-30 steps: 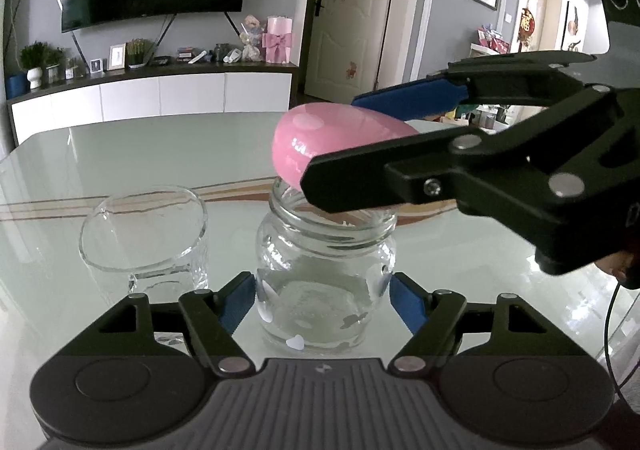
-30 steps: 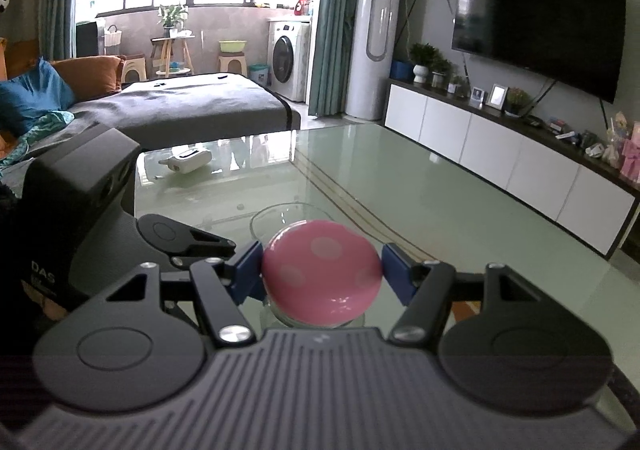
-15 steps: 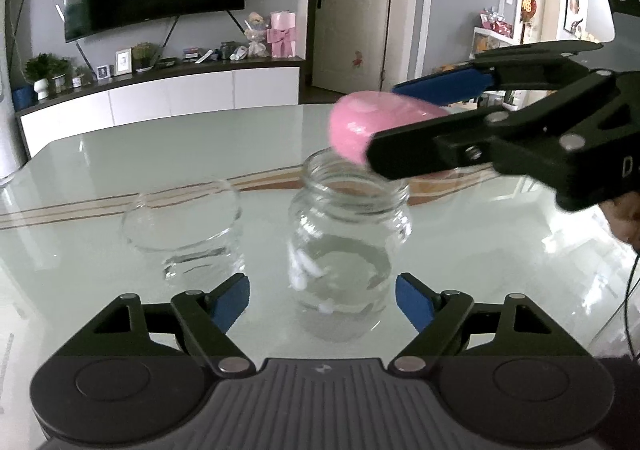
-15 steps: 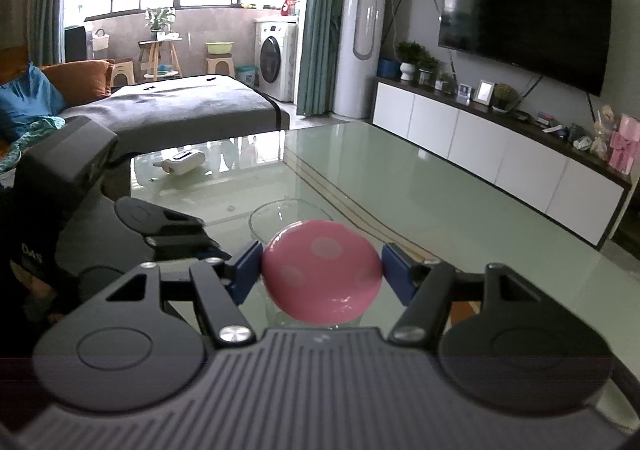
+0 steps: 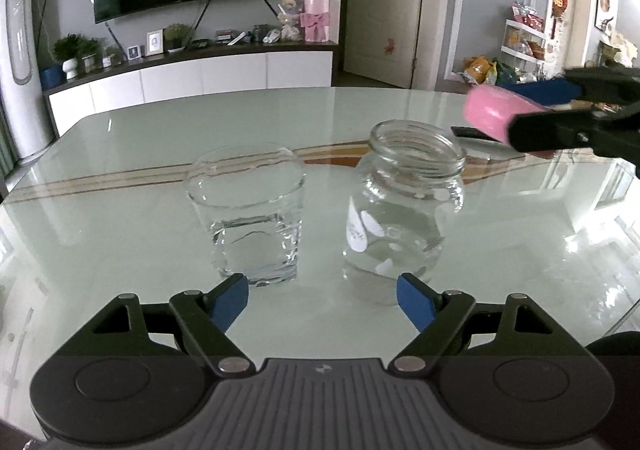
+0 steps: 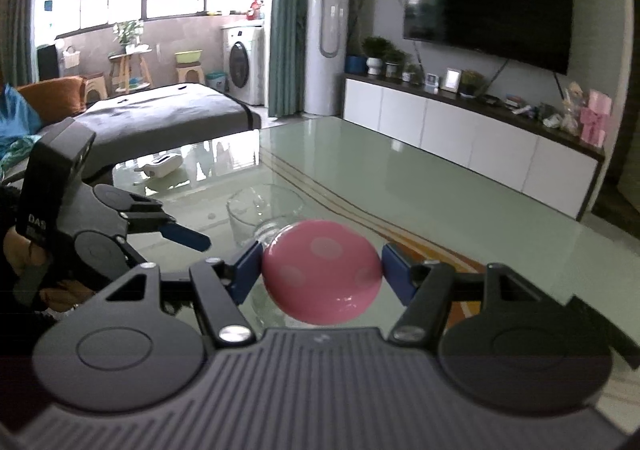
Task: Unscrew bottle cap and pour
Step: 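Lower the pink cap onto the table beside the jar and open the right gripper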
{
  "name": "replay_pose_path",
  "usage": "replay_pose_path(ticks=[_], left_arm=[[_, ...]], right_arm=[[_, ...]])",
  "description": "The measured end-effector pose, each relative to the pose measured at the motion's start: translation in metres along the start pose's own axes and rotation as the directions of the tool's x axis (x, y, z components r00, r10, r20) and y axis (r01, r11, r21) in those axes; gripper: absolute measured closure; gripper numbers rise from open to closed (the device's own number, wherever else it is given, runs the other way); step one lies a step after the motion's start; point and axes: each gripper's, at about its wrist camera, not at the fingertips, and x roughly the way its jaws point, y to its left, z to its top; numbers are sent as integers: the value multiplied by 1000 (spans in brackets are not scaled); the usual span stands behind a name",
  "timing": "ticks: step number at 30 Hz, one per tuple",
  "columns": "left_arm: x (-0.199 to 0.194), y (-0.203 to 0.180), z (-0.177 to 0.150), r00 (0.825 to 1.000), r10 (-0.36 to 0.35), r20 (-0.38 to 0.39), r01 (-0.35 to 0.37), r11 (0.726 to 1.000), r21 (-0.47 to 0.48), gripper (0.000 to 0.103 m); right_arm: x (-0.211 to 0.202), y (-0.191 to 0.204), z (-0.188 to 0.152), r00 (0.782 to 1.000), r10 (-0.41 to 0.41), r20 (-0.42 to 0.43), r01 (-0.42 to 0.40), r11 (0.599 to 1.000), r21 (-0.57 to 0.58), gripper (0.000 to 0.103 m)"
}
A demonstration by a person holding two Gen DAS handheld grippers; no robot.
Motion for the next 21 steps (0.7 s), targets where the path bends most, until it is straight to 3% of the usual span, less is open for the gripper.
replay_pose_path(ticks=[9, 21], left_arm=[[-2, 4, -2, 1000, 25, -11, -25, 1000, -18, 19], [0, 4, -7, 999, 42, -32, -43, 999, -28, 19]], right_arm=[[13, -10, -42, 996, -57, -62, 62, 993, 97, 37], [29, -18, -74, 982, -147, -122, 165, 974, 154, 37]])
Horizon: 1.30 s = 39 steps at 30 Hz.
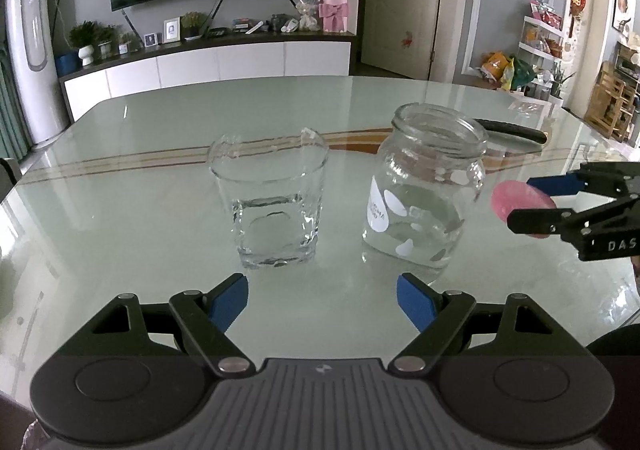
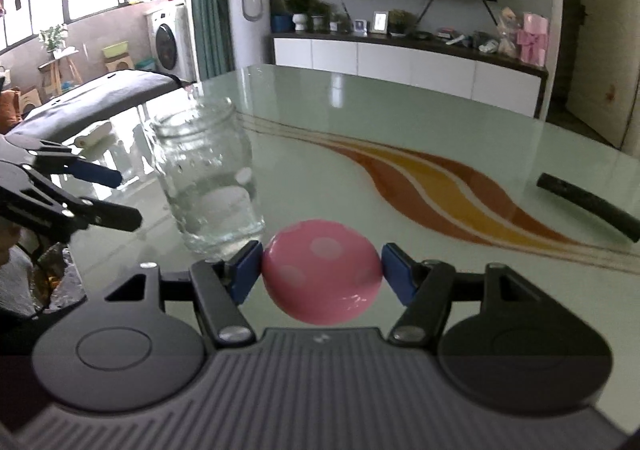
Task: Unscrew bottle cap and pour
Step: 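Lower the pink cap onto the table beside the jar and open the right gripper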
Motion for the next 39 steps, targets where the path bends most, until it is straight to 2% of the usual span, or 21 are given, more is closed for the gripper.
replay_pose_path(ticks=[14, 35, 39], left_arm=[[7, 3, -3, 1000, -3, -18, 3, 1000, -19, 19], [10, 3, -6, 999, -2, -34, 1, 999, -33, 18], [11, 6, -9, 999, -2, -34, 0, 999, -37, 18]], right_arm=[[10, 7, -12, 997, -69, -27, 69, 998, -2, 37], [24, 5, -27, 995, -79, -63, 81, 996, 23, 36], [24, 5, -26, 995, -76, -63, 78, 997, 26, 33]])
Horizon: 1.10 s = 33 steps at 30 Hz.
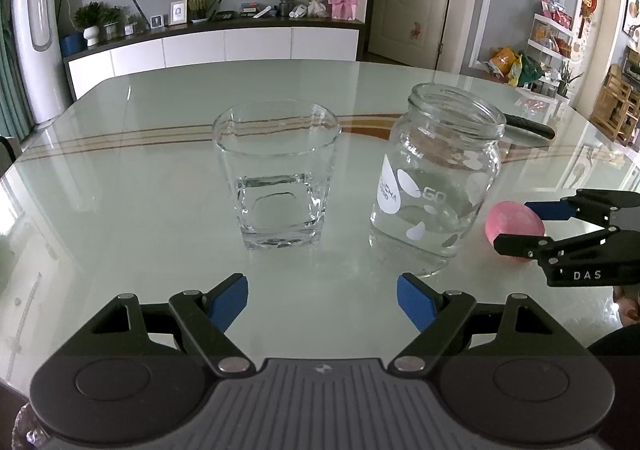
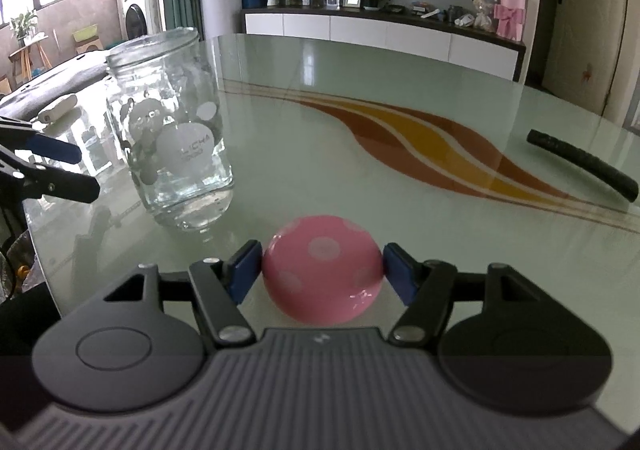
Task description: Unscrew bottle cap and pour
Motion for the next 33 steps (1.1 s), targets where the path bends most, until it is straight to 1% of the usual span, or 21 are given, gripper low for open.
replay_pose_path(ticks=[3, 5, 12, 15, 17, 19, 24, 27, 30, 31, 33], left_arm=[[0, 1, 0, 1000, -1, 0, 1, 1000, -3, 18], [0, 1, 0, 1000, -1, 1, 1, 1000, -4, 18], [-1, 4, -1, 1000, -2, 4, 2, 1000, -12, 18], [-1, 4, -1, 1000, -2, 5, 3, 1000, -17, 15], [-2, 4, -1, 1000, -4, 11, 4, 1000, -18, 11], [-3, 5, -1, 1000, -5, 15, 5, 1000, -19, 8], [-4, 6, -2, 1000, -4, 20, 5, 1000, -21, 8], [-8, 6, -3, 1000, 1, 21, -1, 1000, -21, 7], [-9, 7, -5, 1000, 13, 18, -12, 1000, -18, 5], [-9, 8, -5, 1000, 16, 19, -15, 1000, -17, 1], [-10, 8, -6, 1000, 21, 20, -21, 1000, -15, 0]], right_arm=[[-1, 0, 1, 1000, 0, 3, 0, 1000, 4, 28], [-4, 1, 1, 1000, 0, 8, 0, 1000, 5, 23], [-21, 7, 4, 1000, -6, 26, 5, 1000, 14, 13], [-27, 13, 6, 1000, -7, 29, 6, 1000, 23, 7], [-32, 17, 7, 999, -6, 33, 5, 1000, 31, 2], [-35, 21, 8, 999, -5, 35, 3, 999, 37, 1], [-36, 35, 8, 999, -24, 31, 23, 999, 40, 0], [-36, 38, 8, 999, -39, 26, 37, 997, 62, 0], [-37, 37, 7, 998, -53, 25, 50, 992, 115, 0], [-37, 37, 7, 998, -55, 24, 51, 990, 135, 0], [-38, 37, 6, 998, -64, 19, 60, 984, 167, 0]])
